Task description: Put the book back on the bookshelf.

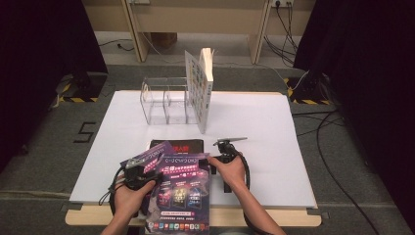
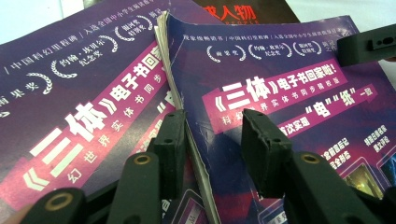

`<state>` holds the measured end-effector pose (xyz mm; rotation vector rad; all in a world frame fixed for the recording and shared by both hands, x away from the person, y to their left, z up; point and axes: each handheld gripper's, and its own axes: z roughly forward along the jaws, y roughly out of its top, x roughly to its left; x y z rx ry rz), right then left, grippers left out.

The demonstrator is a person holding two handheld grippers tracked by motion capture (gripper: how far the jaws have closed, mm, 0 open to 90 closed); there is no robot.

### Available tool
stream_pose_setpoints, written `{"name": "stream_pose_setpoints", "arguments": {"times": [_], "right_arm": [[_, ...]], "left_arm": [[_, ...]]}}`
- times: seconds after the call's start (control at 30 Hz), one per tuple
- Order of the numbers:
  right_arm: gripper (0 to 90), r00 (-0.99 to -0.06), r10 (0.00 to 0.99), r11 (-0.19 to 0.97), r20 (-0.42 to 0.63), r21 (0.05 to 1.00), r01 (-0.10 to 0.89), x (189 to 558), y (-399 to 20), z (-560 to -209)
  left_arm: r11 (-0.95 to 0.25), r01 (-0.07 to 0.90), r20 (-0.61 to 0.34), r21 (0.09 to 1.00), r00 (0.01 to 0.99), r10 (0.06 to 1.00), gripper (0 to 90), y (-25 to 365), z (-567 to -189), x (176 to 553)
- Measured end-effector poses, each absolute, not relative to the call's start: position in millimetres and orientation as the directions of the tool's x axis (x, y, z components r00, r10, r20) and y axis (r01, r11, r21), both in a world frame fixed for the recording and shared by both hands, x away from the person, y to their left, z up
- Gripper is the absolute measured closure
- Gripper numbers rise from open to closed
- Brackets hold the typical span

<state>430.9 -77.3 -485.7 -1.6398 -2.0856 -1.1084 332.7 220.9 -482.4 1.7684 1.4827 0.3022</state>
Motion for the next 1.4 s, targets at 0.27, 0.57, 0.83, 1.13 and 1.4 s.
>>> {"name": "stream_pose_setpoints", "arguments": {"times": [0.27, 0.57, 0.83, 1.13, 1.4], "right_arm": [[71.3, -0.397, 0.708, 0.099, 0.585, 0.474, 0.875, 423, -75, -458], [75.6, -0.472, 0.676, 0.146, 0.565, 0.526, 0.838, 420, -66, -425], [83.0, -0.439, 0.598, 0.082, 0.670, 0.494, 0.866, 426, -70, -424], [83.4, -0.482, 0.543, 0.055, 0.688, 0.544, 0.838, 423, -67, -398], [83.5, -0.498, 0.523, -0.018, 0.692, 0.593, 0.805, 427, -81, -376]], "left_arm": [[0.006, 0.724, -0.306, 0.690, 0.284, 0.909, 60.2, 222, -482, 333], [0.040, 0.727, -0.345, 0.685, 0.276, 0.897, 60.3, 226, -481, 333], [0.105, 0.652, -0.364, 0.751, 0.276, 0.890, 55.9, 239, -467, 332], [0.172, 0.589, -0.400, 0.789, 0.281, 0.873, 50.9, 249, -453, 326], [0.187, 0.572, -0.403, 0.799, 0.277, 0.872, 47.8, 250, -454, 327]]}}
